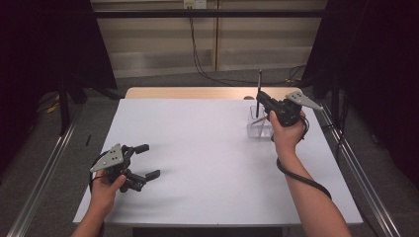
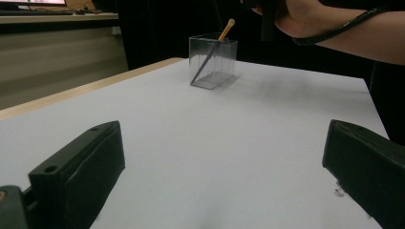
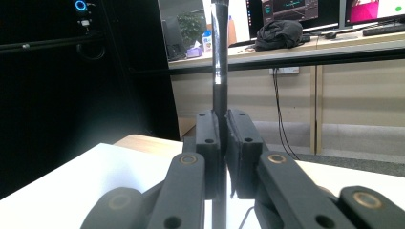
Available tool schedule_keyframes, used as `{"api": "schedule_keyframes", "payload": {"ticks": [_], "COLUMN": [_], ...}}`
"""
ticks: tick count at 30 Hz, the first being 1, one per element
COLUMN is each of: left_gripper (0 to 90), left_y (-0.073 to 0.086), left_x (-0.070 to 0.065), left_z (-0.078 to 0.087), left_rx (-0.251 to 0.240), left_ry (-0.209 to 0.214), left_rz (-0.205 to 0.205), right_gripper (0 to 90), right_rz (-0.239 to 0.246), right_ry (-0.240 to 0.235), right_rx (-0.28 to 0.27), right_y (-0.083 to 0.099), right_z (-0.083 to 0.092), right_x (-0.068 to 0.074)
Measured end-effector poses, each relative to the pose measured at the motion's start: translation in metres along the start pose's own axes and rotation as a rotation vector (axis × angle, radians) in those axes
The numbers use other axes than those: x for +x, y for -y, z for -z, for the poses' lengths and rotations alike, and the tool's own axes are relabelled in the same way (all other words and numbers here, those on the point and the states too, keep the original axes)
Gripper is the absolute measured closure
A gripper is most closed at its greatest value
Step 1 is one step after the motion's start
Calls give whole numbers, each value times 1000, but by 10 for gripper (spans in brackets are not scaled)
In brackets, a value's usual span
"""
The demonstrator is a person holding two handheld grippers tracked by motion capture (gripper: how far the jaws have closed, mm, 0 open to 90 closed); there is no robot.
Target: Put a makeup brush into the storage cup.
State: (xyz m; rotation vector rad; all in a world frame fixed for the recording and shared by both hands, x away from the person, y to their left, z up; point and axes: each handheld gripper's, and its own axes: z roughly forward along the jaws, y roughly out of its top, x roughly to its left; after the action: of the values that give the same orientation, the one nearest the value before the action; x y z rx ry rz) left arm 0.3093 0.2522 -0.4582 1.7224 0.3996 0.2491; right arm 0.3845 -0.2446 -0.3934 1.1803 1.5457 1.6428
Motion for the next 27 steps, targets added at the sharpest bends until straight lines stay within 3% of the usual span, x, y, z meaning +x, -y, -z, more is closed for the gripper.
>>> {"api": "schedule_keyframes", "payload": {"ticks": [27], "left_gripper": [5], "left_y": [0], "left_x": [0], "left_z": [1], "left_rx": [-2], "left_ry": [-1], "left_rz": [-1], "right_gripper": [845], "right_rz": [30], "right_ry": [34], "right_rx": [19], "right_y": [5], "right_z": [-11], "right_x": [-6]}}
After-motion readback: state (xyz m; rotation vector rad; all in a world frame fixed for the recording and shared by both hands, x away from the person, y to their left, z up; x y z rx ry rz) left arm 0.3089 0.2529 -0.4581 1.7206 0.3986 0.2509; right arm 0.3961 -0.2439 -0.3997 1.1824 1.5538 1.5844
